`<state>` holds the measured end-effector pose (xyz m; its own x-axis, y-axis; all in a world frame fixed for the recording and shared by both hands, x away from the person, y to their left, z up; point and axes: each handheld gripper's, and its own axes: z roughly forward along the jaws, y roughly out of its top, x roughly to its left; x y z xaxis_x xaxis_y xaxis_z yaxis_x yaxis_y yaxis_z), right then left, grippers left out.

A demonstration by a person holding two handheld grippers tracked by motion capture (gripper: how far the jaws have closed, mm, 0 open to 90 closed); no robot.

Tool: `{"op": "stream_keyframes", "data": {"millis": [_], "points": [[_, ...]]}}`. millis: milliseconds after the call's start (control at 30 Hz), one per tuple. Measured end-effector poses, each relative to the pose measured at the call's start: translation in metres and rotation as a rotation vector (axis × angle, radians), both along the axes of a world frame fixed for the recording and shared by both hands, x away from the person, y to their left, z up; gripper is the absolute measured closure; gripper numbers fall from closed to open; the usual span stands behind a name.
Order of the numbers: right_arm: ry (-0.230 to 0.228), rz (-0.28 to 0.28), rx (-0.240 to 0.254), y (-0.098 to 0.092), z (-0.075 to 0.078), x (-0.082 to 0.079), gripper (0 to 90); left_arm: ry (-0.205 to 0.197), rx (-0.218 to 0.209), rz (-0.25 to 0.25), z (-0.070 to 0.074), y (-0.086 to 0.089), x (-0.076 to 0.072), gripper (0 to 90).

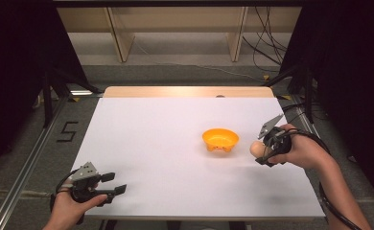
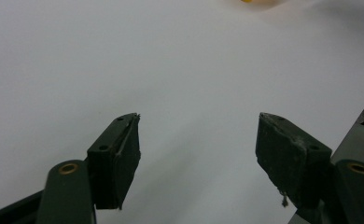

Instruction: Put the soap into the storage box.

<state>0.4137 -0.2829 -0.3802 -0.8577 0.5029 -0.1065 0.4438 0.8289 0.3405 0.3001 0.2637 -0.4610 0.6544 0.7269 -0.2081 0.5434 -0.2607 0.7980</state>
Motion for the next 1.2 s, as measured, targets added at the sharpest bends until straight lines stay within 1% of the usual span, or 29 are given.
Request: {"op": "stream_keyframes", "data": {"millis": [67, 133, 200, 267, 300, 367, 400, 433, 500, 633, 667, 800, 833, 867, 900, 1067, 1100, 1133, 1200], "points": [[-0.004, 0.016, 0.000, 0.000, 0.000, 0.002, 33.0, 0.004, 0.001, -0.001, 0.000, 0.000, 0.000, 30.3], [-0.002, 0.005, -0.002, 0.002, 0.001, 0.002, 33.1, 0.005, 0.001, 0.000, 0.000, 0.000, 0.000, 30.3], [-0.005, 0.012, 0.003, 0.002, 0.000, 0.003, 33.0, 0.005, 0.002, -0.001, 0.000, 0.000, 0.000, 30.3], [-0.002, 0.015, -0.002, 0.003, 0.001, 0.004, 33.1, 0.004, 0.000, -0.001, 0.000, 0.000, 0.000, 30.3], [0.003, 0.003, 0.003, 0.005, 0.001, 0.004, 33.1, 0.005, 0.000, -0.001, 0.000, 0.000, 0.000, 30.3], [-0.002, 0.013, 0.006, 0.005, 0.000, 0.004, 33.0, 0.004, 0.000, 0.000, 0.000, 0.000, 0.000, 30.3], [-0.003, 0.018, -0.004, 0.005, 0.001, 0.006, 33.0, 0.004, -0.001, 0.000, 0.000, 0.000, 0.000, 30.4], [-0.004, 0.006, 0.000, 0.006, 0.001, 0.006, 33.0, 0.004, -0.001, -0.001, 0.000, 0.000, 0.000, 30.3], [-0.008, 0.021, -0.002, 0.007, 0.002, 0.007, 33.1, 0.004, -0.001, -0.001, 0.000, 0.000, 0.000, 30.4], [-0.005, 0.018, -0.002, 0.009, 0.003, 0.008, 33.0, 0.004, -0.001, -0.001, 0.000, 0.000, 0.000, 30.3], [-0.006, 0.029, -0.003, 0.009, 0.003, 0.009, 33.0, 0.004, -0.006, 0.001, 0.000, -0.001, 0.000, 30.4], [-0.009, 0.021, -0.009, 0.011, 0.005, 0.011, 33.0, 0.005, -0.006, 0.001, 0.000, -0.001, 0.000, 30.3], [-0.007, 0.020, -0.004, 0.012, 0.005, 0.011, 33.0, 0.004, -0.007, 0.002, 0.000, -0.001, 0.000, 30.4], [-0.008, 0.027, -0.004, 0.012, 0.006, 0.012, 33.0, 0.003, 0.000, -0.002, 0.000, 0.000, 0.000, 30.3], [-0.005, 0.021, -0.007, 0.013, 0.006, 0.012, 33.1, 0.004, 0.000, -0.002, 0.000, 0.000, 0.000, 30.4], [-0.008, 0.039, -0.009, 0.015, 0.006, 0.014, 33.1, 0.004, -0.002, -0.002, 0.000, 0.000, 0.000, 30.4], [-0.001, 0.023, -0.006, 0.016, 0.006, 0.013, 33.1, 0.004, 0.000, -0.003, 0.000, 0.000, 0.000, 30.4], [-0.001, 0.023, -0.006, 0.016, 0.006, 0.013, 33.1, 0.004, 0.000, -0.003, 0.000, 0.000, 0.000, 30.4], [-0.005, 0.039, -0.010, 0.016, 0.007, 0.015, 33.1, 0.004, 0.004, -0.006, 0.001, 0.001, 0.000, 30.4]]}}
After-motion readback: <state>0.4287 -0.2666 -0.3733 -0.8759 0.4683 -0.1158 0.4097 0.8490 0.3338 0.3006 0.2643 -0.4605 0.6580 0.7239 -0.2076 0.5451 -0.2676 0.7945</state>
